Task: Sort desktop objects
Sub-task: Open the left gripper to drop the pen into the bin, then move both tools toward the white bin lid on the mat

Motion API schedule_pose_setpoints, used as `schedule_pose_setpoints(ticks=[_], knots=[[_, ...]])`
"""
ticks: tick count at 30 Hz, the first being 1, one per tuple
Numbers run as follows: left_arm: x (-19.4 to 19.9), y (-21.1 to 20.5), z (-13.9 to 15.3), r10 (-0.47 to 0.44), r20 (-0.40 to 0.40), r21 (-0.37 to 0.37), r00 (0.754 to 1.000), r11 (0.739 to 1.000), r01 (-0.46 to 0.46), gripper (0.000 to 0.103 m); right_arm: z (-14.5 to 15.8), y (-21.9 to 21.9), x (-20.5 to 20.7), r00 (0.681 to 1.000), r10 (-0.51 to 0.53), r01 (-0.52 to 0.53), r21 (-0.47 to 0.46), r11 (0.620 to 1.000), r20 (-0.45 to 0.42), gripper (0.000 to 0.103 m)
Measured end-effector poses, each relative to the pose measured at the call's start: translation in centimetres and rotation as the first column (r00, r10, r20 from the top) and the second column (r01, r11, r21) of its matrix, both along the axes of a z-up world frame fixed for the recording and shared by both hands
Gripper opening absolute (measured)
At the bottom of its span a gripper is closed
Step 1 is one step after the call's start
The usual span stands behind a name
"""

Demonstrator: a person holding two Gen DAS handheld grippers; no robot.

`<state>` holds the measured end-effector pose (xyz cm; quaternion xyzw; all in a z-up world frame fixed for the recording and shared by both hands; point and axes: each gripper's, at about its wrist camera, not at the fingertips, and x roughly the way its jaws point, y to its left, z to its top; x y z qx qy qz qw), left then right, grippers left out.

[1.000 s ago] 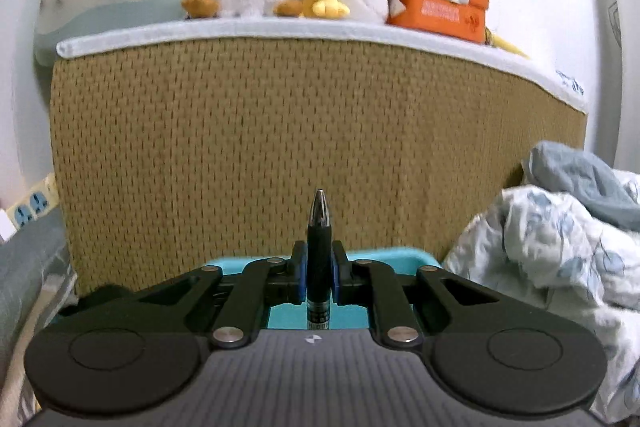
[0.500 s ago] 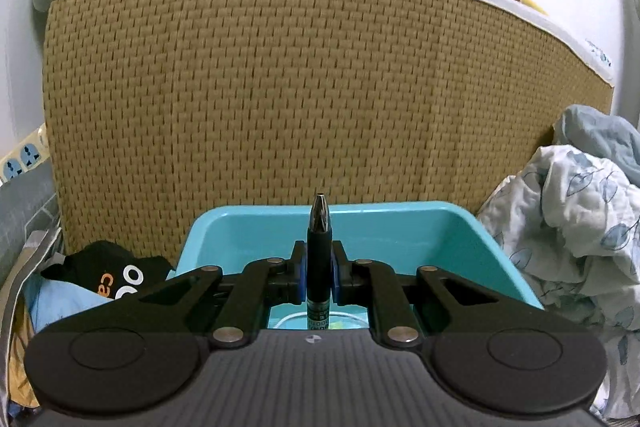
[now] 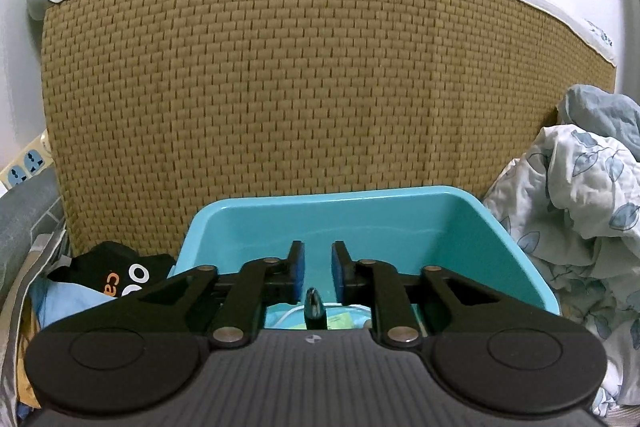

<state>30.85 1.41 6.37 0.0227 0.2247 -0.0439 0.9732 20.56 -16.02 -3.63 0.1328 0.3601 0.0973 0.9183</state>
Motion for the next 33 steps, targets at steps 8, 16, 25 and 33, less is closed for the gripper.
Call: schedule_pose_setpoints(ticks=[8, 16, 25, 33], knots=[[-0.1, 0.2, 0.5, 0.010, 0.013, -0.011, 1.000, 1.000, -0.010, 0.027, 0.0, 0.0, 0.0, 1.000, 0.004, -0.004, -0.004, 1.000, 0.002, 0.066], [-0.7, 0.4, 0.6, 0.024, 0.018, -0.004, 1.000, 1.000, -0.024, 0.037, 0.1, 0.2, -0.1, 1.000, 0.004, -0.004, -0.007, 1.000, 0.005, 0.066], [-2.8, 0.6, 0.7, 0.038, 0.024, 0.003, 0.999, 0.999, -0.038, 0.053, 0.4, 0.3, -0.3, 0.999, -0.007, 0.009, -0.041, 0.999, 0.036, 0.066], [-5.3, 0.2, 0.1, 0.047, 0.016, -0.008, 0.999, 0.999, -0.047, 0.059, 0.9, 0.4, -0.6, 0.996, -0.004, 0.011, -0.083, 0.997, 0.086, 0.066]])
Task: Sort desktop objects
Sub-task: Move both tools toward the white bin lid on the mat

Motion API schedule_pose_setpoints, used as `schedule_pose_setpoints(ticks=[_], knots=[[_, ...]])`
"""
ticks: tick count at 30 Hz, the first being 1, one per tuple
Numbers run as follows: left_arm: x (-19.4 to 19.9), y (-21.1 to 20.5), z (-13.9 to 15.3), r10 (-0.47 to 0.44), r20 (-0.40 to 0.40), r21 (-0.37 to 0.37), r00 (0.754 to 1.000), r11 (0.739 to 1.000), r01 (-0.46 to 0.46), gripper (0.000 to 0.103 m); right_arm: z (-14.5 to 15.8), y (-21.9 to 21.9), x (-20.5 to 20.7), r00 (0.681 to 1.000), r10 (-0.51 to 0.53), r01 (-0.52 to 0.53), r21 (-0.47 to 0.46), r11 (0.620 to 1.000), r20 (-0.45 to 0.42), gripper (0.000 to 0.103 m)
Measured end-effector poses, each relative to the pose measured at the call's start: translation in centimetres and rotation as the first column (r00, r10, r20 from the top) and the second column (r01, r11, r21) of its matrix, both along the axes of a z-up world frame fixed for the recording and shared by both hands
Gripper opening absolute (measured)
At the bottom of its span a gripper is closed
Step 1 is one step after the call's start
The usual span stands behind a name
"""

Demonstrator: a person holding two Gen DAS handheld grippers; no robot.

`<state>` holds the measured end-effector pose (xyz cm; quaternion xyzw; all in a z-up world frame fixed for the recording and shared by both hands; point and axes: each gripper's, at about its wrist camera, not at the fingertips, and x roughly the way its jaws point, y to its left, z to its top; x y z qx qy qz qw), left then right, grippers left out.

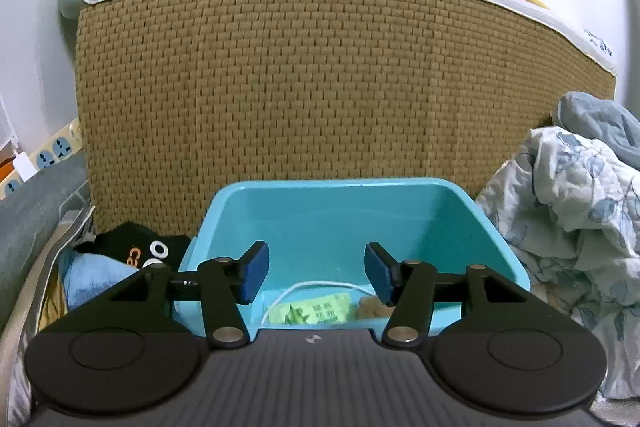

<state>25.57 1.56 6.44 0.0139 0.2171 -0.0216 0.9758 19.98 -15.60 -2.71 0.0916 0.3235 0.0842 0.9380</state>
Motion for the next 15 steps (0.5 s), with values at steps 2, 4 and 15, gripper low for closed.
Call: schedule_pose_setpoints(ticks=[2, 4, 15], knots=[[-0.6, -0.2, -0.2, 0.004, -0.002, 0.006, 1.000, 1.000, -0.004, 0.061, 0.1, 0.1, -0.1, 1.000, 0.003, -0.002, -0.013, 1.000, 0.011, 0.066], [-1.3, -0.2, -0.4, 0.011, 0.003, 0.002, 1.000, 1.000, -0.011, 0.063, 0.2, 0.2, -0.2, 1.000, 0.005, -0.004, -0.029, 1.000, 0.025, 0.066], [-6.8, 2.8, -2.4, 0.070, 0.012, 0.006, 0.998, 0.998, -0.070, 0.072, 0.7, 0.1, -1.0, 0.995, 0.021, -0.012, -0.086, 0.996, 0.099, 0.066]])
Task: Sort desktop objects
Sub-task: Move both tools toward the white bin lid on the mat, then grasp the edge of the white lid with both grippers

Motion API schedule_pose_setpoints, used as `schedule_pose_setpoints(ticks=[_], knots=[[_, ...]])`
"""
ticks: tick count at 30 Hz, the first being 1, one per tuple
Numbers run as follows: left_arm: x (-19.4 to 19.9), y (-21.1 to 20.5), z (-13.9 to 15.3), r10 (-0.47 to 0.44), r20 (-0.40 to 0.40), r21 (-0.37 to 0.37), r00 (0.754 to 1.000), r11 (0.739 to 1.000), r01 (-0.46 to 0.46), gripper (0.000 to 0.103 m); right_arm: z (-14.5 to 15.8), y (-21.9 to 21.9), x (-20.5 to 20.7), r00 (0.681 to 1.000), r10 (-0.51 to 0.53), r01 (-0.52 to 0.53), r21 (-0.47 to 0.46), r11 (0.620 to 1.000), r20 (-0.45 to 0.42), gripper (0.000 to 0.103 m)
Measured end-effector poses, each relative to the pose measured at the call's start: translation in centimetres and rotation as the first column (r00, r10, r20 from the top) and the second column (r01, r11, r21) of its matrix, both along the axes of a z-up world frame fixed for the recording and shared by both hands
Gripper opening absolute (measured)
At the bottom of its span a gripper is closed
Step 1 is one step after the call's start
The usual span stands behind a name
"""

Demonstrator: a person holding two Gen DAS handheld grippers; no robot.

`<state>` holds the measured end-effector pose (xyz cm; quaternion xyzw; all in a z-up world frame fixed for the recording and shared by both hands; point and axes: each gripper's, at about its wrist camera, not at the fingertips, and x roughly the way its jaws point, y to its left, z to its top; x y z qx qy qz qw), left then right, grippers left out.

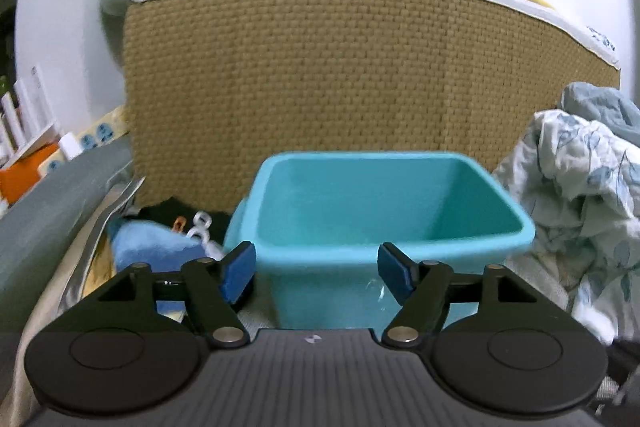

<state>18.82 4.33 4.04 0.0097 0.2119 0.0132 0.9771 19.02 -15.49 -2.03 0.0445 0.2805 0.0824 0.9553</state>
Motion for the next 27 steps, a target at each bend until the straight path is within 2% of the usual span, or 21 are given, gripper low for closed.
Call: schedule_pose_setpoints(ticks=[6, 9, 14, 18, 24, 27], knots=[[-3.5, 2.8, -2.4, 0.017, -0.084, -0.034, 0.996, 0.999, -0.020, 0.071, 0.1, -1.0, -1.4, 1.000, 0.014, -0.014, -0.014, 1.000, 0.003, 0.066], [-5.3, 3.5, -3.3, 0.020, -0.105, -0.012, 0.994, 1.000, -0.021, 0.071, 0.3, -1.9, -2.8, 1.000, 0.021, -0.021, -0.022, 1.000, 0.016, 0.066], [-8.0, 5.0, -5.2, 0.012, -0.162, 0.003, 0.987, 1.000, -0.012, 0.071, -0.5, -3.2, -5.1, 1.000, 0.009, -0.009, -0.008, 1.000, -0.022, 0.066], [-9.5, 6.2, -6.7, -0.011, -0.215, -0.045, 0.977, 0.999, 0.001, 0.071, -1.1, -3.4, -6.8, 0.999, 0.021, -0.021, -0.024, 0.999, -0.037, 0.066], [-10.7, 7.9, -8.7, -0.075, -0.283, -0.078, 0.956, 0.995, 0.055, 0.068, -2.6, -5.0, -8.9, 0.994, 0.037, -0.035, 0.016, 0.999, -0.103, 0.066], [-11.3, 9.1, -9.8, -0.110, -0.315, -0.149, 0.943, 0.987, 0.066, 0.063, -3.1, -5.8, -9.2, 0.991, 0.049, -0.045, 0.038, 0.998, -0.124, 0.066]])
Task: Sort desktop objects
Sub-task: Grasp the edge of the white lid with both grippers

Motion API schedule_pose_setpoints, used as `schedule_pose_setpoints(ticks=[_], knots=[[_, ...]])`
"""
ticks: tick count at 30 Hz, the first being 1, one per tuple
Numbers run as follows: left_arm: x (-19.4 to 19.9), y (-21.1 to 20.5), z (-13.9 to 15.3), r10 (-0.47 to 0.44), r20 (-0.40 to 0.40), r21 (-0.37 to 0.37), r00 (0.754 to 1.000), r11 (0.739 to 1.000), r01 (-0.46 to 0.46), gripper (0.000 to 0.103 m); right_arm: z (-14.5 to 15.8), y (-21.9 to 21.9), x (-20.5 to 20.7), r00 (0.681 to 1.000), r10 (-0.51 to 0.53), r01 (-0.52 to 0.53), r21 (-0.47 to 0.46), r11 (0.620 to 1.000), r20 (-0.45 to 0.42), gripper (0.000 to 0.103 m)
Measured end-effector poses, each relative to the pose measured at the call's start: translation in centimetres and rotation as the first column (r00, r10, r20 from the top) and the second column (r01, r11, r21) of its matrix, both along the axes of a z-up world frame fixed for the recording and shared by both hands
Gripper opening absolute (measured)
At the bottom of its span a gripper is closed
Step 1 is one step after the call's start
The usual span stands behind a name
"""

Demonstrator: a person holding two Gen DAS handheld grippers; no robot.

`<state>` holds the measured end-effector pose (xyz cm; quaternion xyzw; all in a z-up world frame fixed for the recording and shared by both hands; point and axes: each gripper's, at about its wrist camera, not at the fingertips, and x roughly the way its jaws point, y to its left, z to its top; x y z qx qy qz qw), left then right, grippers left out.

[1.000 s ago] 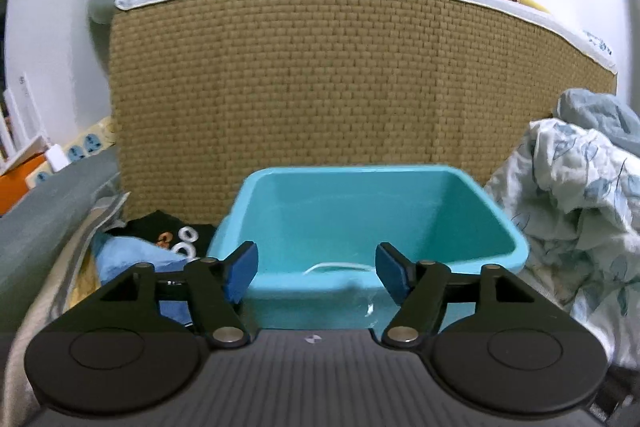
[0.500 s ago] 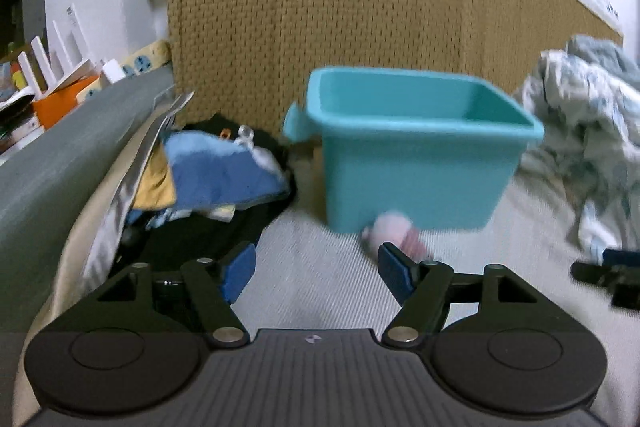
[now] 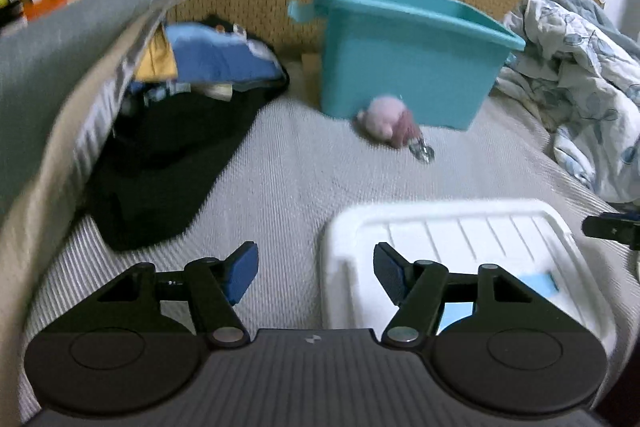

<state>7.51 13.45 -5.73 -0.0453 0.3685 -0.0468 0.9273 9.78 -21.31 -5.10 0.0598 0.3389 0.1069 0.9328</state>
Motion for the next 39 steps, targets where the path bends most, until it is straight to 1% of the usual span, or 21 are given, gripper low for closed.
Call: schedule_pose_setpoints(ticks=[1, 3, 4, 6, 8, 10, 11, 12, 14, 16, 17, 20, 21, 22, 24, 25, 27, 30, 33, 39], knots=[[-0.2, 0.3, -0.3, -0.007, -0.014, -0.026, 1.000, 1.000, 0.006, 0.059, -0.2, -0.3, 0.0, 1.000, 0.003, -0.003, 0.008, 1.000, -0.009, 0.066], [-0.5, 1.0, -1.1, -0.024, -0.042, -0.076, 0.999, 0.997, 0.021, 0.059, -0.9, -1.0, 0.0, 0.999, 0.007, -0.006, 0.039, 0.999, -0.040, 0.066], [-0.6, 1.2, -1.5, -0.033, -0.050, -0.098, 0.998, 0.995, 0.028, 0.056, -1.2, -1.3, 0.1, 0.998, 0.009, -0.006, 0.055, 0.998, -0.056, 0.065], [-0.9, 1.7, -2.3, -0.052, -0.065, -0.148, 0.997, 0.988, 0.042, 0.054, -1.9, -1.9, 0.1, 0.996, 0.017, -0.009, 0.090, 0.996, -0.086, 0.065], [-1.3, 2.3, -2.9, -0.056, -0.050, -0.196, 0.997, 0.980, 0.045, 0.053, -2.3, -2.3, 0.1, 0.994, 0.032, -0.018, 0.128, 0.992, -0.106, 0.064], [-1.6, 3.1, -3.2, -0.054, -0.044, -0.257, 0.998, 0.966, 0.041, 0.053, -2.7, -2.6, 0.0, 0.991, 0.048, -0.027, 0.168, 0.985, -0.124, 0.064], [-1.7, 3.5, -3.3, -0.053, -0.045, -0.285, 0.998, 0.958, 0.038, 0.051, -2.8, -2.7, 0.0, 0.990, 0.054, -0.030, 0.181, 0.983, -0.128, 0.063], [-1.8, 3.7, -3.5, -0.054, -0.047, -0.303, 0.997, 0.952, 0.038, 0.045, -2.9, -2.7, -0.1, 0.990, 0.060, -0.034, 0.190, 0.981, -0.131, 0.062], [-1.9, 3.9, -3.6, -0.060, -0.052, -0.321, 0.997, 0.946, 0.040, 0.044, -3.1, -2.8, -0.2, 0.988, 0.073, -0.045, 0.202, 0.978, -0.133, 0.062], [-1.9, 3.7, -3.6, -0.076, -0.053, -0.323, 0.996, 0.945, 0.054, 0.036, -3.1, -2.5, -0.3, 0.988, 0.089, -0.063, 0.195, 0.979, -0.126, 0.062], [-1.9, 3.4, -3.7, -0.086, -0.056, -0.321, 0.995, 0.945, 0.063, 0.035, -3.2, -2.3, -0.5, 0.988, 0.093, -0.070, 0.185, 0.980, -0.121, 0.062], [-2.0, 2.2, -3.7, -0.105, -0.048, -0.267, 0.993, 0.960, 0.089, 0.036, -3.2, -1.7, -0.8, 0.987, 0.119, -0.099, 0.169, 0.981, -0.110, 0.062], [-2.0, 2.1, -3.6, -0.107, -0.045, -0.256, 0.993, 0.962, 0.092, 0.035, -3.3, -1.5, -0.9, 0.986, 0.130, -0.112, 0.159, 0.981, -0.106, 0.055], [-2.0, 1.9, -3.6, -0.109, -0.042, -0.245, 0.993, 0.965, 0.096, 0.034, -3.3, -1.2, -1.1, 0.985, 0.140, -0.125, 0.145, 0.982, -0.104, 0.052], [-2.2, 1.6, -3.5, -0.111, -0.034, -0.226, 0.993, 0.969, 0.100, 0.034, -3.3, -0.9, -1.4, 0.988, 0.129, -0.118, 0.121, 0.986, -0.087, 0.046], [-2.3, 1.5, -3.5, -0.111, -0.029, -0.219, 0.993, 0.970, 0.102, 0.034, -3.3, -1.0, -1.5, 0.989, 0.123, -0.112, 0.122, 0.986, -0.083, 0.044], [-2.5, 1.2, -3.5, -0.113, -0.020, -0.207, 0.993, 0.973, 0.106, 0.034, -3.3, -1.6, -1.3, 0.990, 0.104, -0.089, 0.150, 0.985, -0.095, 0.036], [-2.8, 1.0, -3.2, -0.106, -0.003, -0.198, 0.994, 0.975, 0.104, 0.034, -3.3, -2.2, -1.1, 0.990, 0.092, -0.074, 0.165, 0.983, -0.104, 0.030], [-3.1, 1.0, -2.4, -0.096, 0.022, -0.178, 0.995, 0.979, 0.099, 0.034, -2.9, -1.3, -1.5, 0.993, 0.095, -0.088, 0.096, 0.992, -0.074, 0.029], [-3.1, 1.4, -1.7, -0.071, 0.042, -0.179, 0.997, 0.981, 0.077, 0.034, -2.0, -0.6, -1.7, 0.993, 0.109, -0.105, 0.083, 0.991, -0.038, 0.029]])
